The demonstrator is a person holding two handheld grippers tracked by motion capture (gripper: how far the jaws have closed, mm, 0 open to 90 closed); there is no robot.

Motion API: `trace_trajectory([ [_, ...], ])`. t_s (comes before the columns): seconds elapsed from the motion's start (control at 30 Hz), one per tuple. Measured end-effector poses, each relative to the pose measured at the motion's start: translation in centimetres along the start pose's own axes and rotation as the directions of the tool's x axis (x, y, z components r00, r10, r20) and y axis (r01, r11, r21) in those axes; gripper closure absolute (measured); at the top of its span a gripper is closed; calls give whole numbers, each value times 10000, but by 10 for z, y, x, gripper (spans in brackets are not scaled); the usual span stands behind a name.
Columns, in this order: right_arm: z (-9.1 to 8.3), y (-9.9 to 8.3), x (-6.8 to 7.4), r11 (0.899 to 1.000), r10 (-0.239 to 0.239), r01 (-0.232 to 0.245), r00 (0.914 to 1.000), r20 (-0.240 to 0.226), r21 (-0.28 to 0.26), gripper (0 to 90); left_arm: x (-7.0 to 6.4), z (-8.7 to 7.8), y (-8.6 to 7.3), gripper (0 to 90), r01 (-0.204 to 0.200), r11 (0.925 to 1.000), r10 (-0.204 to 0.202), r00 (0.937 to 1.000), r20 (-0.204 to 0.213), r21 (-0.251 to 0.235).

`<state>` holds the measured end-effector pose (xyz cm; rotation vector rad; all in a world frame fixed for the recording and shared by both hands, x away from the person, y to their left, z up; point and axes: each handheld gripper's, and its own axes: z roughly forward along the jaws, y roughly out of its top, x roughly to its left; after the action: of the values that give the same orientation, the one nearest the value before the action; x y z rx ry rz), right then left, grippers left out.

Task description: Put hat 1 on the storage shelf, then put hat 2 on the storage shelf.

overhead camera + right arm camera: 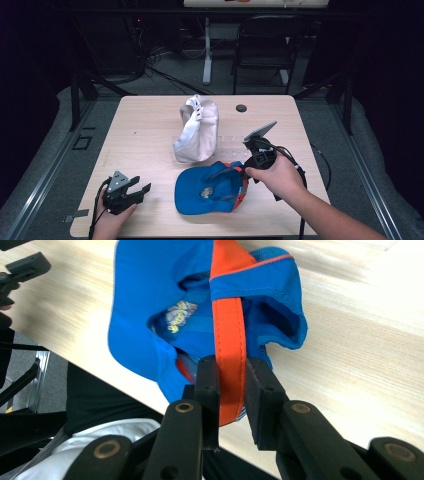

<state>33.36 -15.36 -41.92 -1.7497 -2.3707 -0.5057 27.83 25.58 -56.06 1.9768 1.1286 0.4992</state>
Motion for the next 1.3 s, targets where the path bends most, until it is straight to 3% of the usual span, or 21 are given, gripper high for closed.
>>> trace_trajectory([
  [0.43, -47, 15, 30, 10000, -34, 37, 9977, 675, -38, 779, -1, -1, 0, 463, -73, 10000, 73, 10000, 23, -9],
  [0.63, -67, 23, 42, 9992, -56, 20, 9959, 904, 402, 779, -1, -1, 0, 463, -68, 10000, 68, 10000, 64, 24],
  [0.8, -82, 29, 51, 9997, 110, -135, 9932, 1157, 214, 779, -1, -2, 1, 463, -78, 10000, 78, 9999, 64, 8],
  [0.83, -86, 31, 52, 9991, -38, -14, 9924, 1231, 420, 779, -1, -2, 1, 463, -85, 10000, 85, 9999, 59, 14],
  [1.07, -100, 33, 53, 9978, 257, -339, 9898, 1404, 564, 779, -1, -2, 0, 463, -29, 10000, 29, 10000, 31, -62],
  [1.23, -113, 33, 46, 9960, 673, -724, 9934, 926, 524, 778, -1, 0, 0, 463, -53, 10000, 53, 10000, 29, 3],
  [1.3, -119, 33, 40, 9934, 1044, -1055, 9942, 263, 450, 778, -2, 0, 1, 463, -43, 10000, 43, 10000, 49, -16],
])
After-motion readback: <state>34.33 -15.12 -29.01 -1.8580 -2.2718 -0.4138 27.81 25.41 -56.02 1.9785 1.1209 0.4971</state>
